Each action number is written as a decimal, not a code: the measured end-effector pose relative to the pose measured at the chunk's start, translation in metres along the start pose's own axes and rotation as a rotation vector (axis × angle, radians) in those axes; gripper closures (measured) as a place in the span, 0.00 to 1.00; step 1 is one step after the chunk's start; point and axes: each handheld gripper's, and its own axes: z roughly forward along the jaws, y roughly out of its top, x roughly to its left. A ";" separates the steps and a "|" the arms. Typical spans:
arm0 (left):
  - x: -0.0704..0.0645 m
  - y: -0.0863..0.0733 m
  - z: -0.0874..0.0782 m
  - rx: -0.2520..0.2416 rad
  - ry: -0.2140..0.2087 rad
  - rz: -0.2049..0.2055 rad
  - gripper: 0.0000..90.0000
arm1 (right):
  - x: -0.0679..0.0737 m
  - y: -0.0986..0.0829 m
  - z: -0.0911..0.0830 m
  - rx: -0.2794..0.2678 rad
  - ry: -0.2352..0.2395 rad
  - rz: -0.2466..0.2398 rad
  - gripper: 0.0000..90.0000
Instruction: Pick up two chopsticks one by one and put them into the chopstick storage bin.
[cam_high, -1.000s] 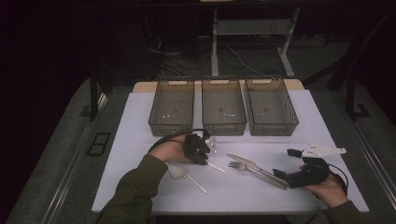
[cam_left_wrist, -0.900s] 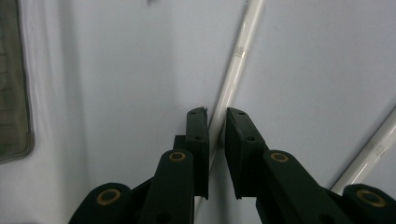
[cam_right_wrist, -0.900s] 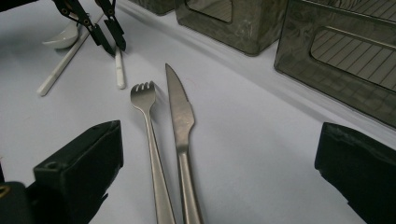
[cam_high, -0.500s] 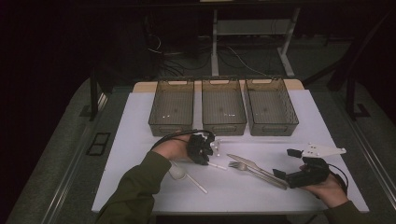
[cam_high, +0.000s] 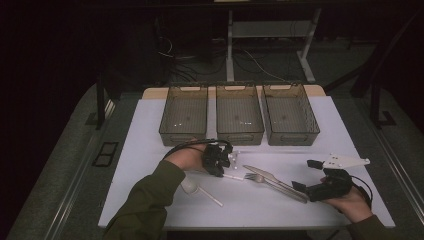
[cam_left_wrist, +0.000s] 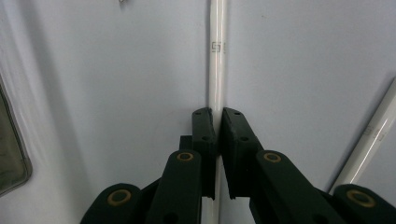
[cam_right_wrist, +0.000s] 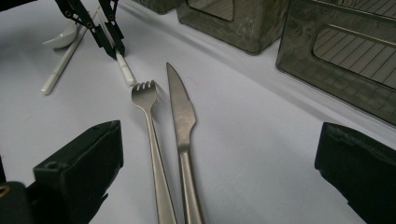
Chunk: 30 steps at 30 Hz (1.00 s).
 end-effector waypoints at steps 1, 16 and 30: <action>0.000 0.000 0.000 0.000 -0.002 0.000 0.92 | 0.000 0.000 0.000 -0.001 0.000 -0.001 0.01; 0.005 0.002 -0.021 -0.080 0.070 -0.042 0.92 | -0.002 0.000 -0.001 -0.006 -0.003 0.007 0.01; 0.022 -0.003 -0.089 -0.284 0.206 -0.172 0.92 | -0.001 0.000 -0.001 -0.001 -0.002 0.017 0.01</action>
